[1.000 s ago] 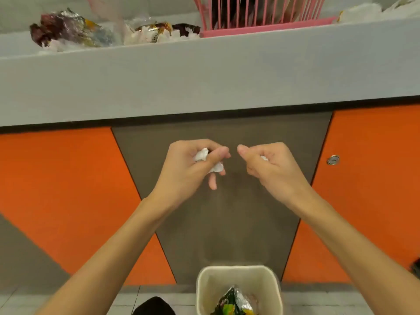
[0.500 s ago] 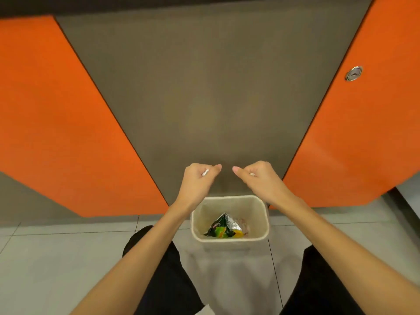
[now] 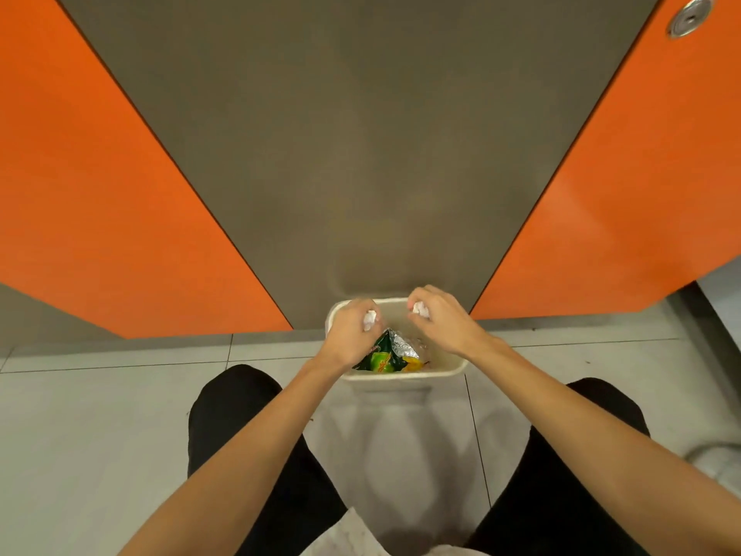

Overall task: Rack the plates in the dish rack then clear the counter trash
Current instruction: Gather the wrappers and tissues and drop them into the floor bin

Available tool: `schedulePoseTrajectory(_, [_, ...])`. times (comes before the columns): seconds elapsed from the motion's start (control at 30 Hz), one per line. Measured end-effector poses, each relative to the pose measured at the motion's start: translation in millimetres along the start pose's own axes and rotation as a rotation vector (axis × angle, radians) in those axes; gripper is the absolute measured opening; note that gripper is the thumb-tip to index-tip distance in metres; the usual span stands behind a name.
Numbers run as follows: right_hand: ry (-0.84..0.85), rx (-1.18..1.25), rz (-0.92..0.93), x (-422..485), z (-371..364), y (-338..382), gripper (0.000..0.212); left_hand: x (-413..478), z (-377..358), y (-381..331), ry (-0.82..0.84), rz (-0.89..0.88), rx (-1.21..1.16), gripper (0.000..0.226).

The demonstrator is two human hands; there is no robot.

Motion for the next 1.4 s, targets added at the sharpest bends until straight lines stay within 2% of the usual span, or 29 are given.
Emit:
schedulePoseTrajectory(0.13, [0.04, -0.068, -0.033, 1.3, -4.7, -12.2, 0.029, 4.6, -3.4, 14.8, 0.024, -0.021, 0.064, 0.02])
schedulePoseTrajectory(0.23, [0.064, -0.117, -0.035, -2.1, -5.4, -14.6, 0.033, 3.0, -4.4, 19.2, 0.016, -0.029, 0.037, 0.029])
schedulePoseTrajectory(0.53, [0.015, -0.065, 0.024, -8.3, 3.3, -2.2, 0.011, -9.5, 10.0, 0.1, -0.017, -0.018, -0.122, 0.016])
schedulePoseTrajectory(0.8, [-0.162, 0.06, 0.047, -27.0, 65.7, 53.2, 0.037, -25.4, 55.2, -71.6, -0.066, -0.151, -0.193, 0.015])
schedulePoseTrajectory(1.13, [-0.452, 0.101, 0.256, -74.4, 204.2, 138.4, 0.043, -44.4, 132.8, -217.8, -0.098, -0.502, -0.338, 0.013])
schedulePoseTrajectory(1.27, [-0.613, 0.128, 0.402, -104.1, 268.9, 181.1, 0.041, -66.1, 174.3, -289.4, -0.186, -0.727, -0.279, 0.014])
schedulePoseTrajectory(1.4, [-0.762, 0.075, 0.516, -130.6, 336.6, 214.6, 0.038, -86.5, 229.2, -369.5, -0.342, -0.975, -0.231, 0.012])
Point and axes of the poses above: each hand's wrist, its own x-axis towards the middle knuckle, its own z-axis out of the back of the hand, y = z × x, the point moved 6 cm from there along x, towards the middle knuckle, and after that the axes turned 2 degrees about z, right-handed, at the moved point
